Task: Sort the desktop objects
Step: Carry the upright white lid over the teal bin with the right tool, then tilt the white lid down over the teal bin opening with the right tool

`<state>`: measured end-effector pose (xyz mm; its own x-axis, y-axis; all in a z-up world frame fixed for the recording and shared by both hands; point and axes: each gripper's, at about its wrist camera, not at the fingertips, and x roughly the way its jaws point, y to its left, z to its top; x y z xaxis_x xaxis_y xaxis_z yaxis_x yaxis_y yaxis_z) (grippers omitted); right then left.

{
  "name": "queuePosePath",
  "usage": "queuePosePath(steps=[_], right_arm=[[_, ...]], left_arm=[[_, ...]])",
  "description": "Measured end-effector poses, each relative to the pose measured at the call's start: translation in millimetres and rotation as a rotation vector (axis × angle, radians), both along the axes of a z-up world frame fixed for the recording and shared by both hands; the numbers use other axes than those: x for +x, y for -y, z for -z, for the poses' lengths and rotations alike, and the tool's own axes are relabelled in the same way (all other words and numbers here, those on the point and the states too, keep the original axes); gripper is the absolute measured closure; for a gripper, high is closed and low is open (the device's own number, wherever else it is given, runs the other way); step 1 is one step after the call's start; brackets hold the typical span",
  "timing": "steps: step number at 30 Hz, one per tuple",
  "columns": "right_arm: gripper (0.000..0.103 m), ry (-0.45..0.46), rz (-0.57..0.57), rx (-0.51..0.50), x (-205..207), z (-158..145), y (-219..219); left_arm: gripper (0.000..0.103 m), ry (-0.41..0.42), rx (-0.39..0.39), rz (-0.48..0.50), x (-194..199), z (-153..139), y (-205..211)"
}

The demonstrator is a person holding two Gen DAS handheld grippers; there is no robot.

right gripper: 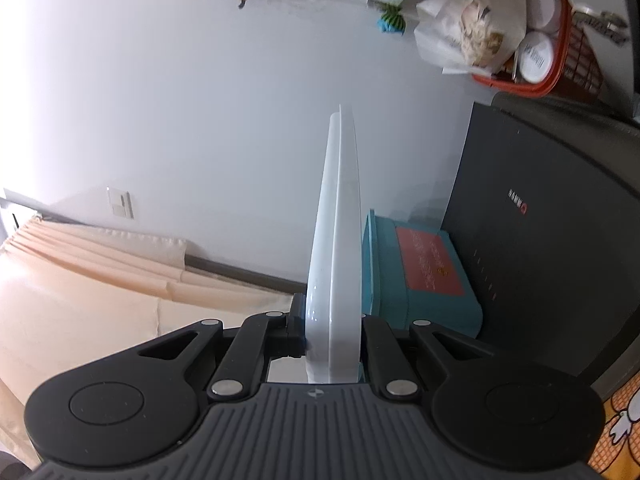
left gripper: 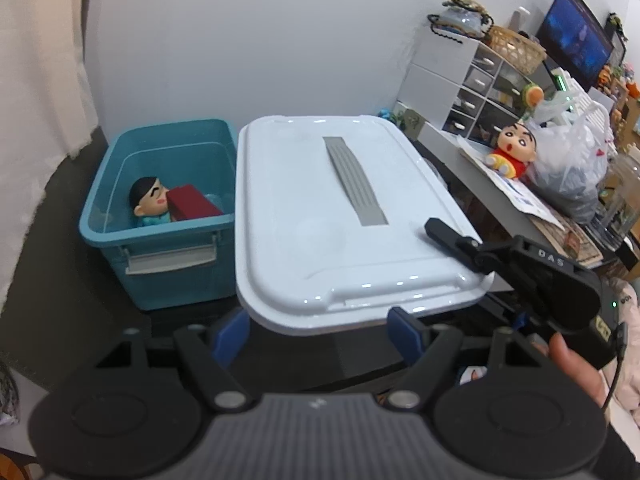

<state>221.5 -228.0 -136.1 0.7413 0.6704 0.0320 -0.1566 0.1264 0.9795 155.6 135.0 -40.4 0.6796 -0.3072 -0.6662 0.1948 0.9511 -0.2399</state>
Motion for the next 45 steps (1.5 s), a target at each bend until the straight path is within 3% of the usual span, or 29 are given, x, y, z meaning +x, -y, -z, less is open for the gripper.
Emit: queuePosePath(steps=[29,45], right_arm=[[0.093,-0.055,-0.164,-0.007,34.8,10.3,-105.1],[0.094,-0.086,-0.249,-0.039,44.5,28.1,-136.1]], left_arm=[[0.024,-0.069,0.049,-0.067,11.0,9.8,-59.9],[0.024,-0.112,0.039,-0.084,10.7,31.8,-65.6]])
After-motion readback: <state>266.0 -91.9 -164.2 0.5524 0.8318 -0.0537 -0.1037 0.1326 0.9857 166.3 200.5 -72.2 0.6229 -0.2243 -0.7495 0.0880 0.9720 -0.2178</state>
